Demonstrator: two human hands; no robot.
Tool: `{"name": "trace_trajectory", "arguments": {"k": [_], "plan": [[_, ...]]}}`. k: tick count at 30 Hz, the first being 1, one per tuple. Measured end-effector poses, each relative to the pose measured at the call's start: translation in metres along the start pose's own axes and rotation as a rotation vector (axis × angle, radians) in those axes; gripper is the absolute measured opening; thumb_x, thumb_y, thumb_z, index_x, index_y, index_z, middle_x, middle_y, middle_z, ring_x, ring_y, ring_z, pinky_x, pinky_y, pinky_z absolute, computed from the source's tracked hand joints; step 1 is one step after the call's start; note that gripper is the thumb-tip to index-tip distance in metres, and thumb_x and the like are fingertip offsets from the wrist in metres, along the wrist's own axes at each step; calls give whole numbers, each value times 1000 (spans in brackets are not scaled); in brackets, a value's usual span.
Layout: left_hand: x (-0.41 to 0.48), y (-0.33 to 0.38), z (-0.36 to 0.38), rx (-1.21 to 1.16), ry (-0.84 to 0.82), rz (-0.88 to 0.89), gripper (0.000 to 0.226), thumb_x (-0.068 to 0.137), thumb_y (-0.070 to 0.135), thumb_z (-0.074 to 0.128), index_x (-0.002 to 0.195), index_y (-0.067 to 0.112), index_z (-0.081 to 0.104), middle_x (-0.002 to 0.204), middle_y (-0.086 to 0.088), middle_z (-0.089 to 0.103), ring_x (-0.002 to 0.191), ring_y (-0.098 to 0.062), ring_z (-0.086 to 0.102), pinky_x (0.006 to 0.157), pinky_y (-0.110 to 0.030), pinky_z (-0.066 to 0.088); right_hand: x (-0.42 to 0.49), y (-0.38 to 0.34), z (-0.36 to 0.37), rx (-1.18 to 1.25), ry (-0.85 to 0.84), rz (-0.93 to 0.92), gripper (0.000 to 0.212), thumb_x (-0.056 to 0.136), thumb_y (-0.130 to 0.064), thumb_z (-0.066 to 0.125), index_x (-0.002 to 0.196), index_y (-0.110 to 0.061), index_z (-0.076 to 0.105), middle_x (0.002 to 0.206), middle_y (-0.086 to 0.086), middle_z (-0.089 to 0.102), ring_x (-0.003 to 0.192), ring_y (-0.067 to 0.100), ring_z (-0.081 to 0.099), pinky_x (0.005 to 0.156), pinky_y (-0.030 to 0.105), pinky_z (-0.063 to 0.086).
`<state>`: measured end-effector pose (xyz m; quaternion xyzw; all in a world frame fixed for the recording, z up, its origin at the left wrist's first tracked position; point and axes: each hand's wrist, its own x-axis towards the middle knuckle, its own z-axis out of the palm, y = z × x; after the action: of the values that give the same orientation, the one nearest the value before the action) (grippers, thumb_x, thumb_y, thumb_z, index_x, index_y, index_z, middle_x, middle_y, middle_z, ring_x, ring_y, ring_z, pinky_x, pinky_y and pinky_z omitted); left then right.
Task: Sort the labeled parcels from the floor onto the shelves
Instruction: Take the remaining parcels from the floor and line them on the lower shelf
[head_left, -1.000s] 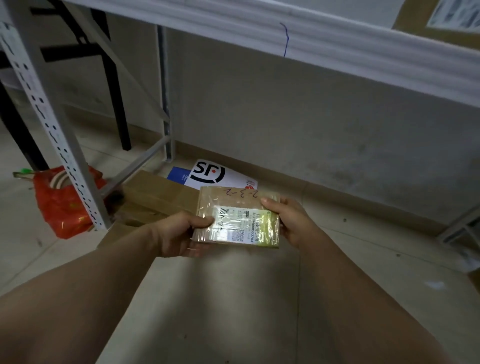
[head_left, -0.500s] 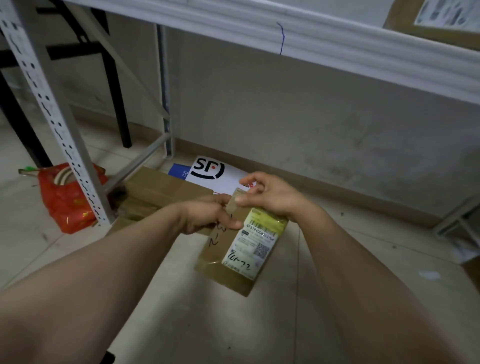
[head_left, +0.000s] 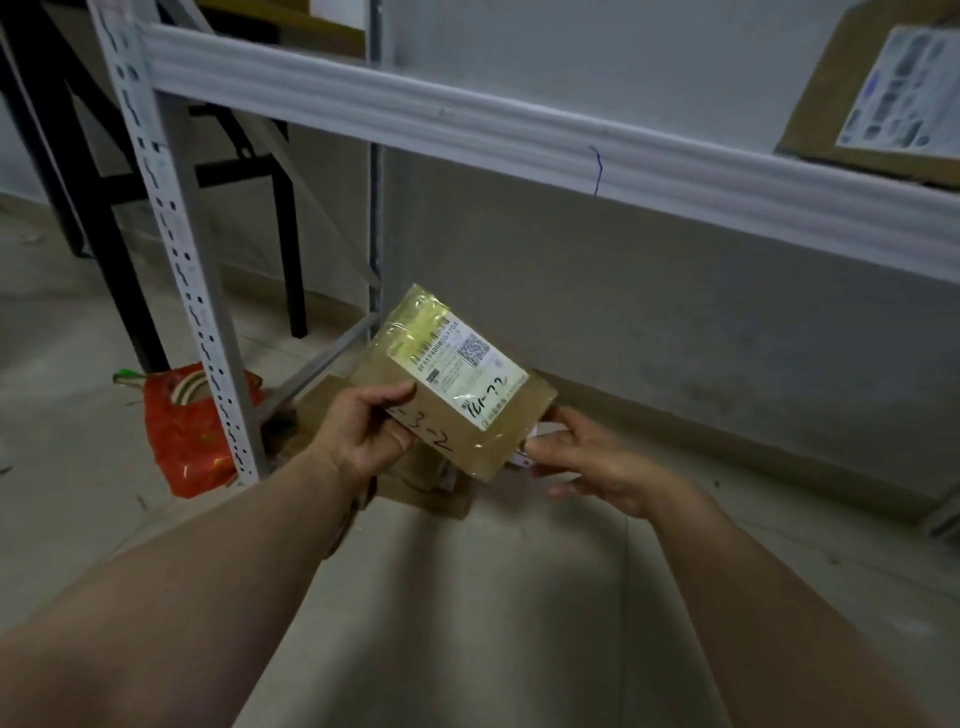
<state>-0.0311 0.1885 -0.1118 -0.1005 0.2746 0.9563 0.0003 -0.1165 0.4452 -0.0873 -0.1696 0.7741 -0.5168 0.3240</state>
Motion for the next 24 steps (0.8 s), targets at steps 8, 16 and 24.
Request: {"name": "trace_trajectory", "arguments": {"k": [8,16,24], "plan": [[-26,55,14,237,-251,-14,86,50,12,96,127,10,58,121,-20,66,113,-37,65,82,-55,57,-14,-52,-6,109,148,-282,49,72,-27,83,115,-22,60,103,0,75,83,15,70,59,23,51],[-82,141,86,906,-444,224,75,58,25,93,127,18,64,132,-19,61,122,-38,59,96,-45,54,-69,-145,5,48,308,-673,37,87,-38,70,121,-23,68,103,5,74,74,14,65,55,24,48],[-111,150,154,898,-49,790,44,79,27,73,120,36,60,111,0,73,102,-18,70,88,-41,50,-104,-222,37,39,767,-981,35,79,-45,66,107,-31,50,100,-1,76,89,8,74,65,20,59]]}}
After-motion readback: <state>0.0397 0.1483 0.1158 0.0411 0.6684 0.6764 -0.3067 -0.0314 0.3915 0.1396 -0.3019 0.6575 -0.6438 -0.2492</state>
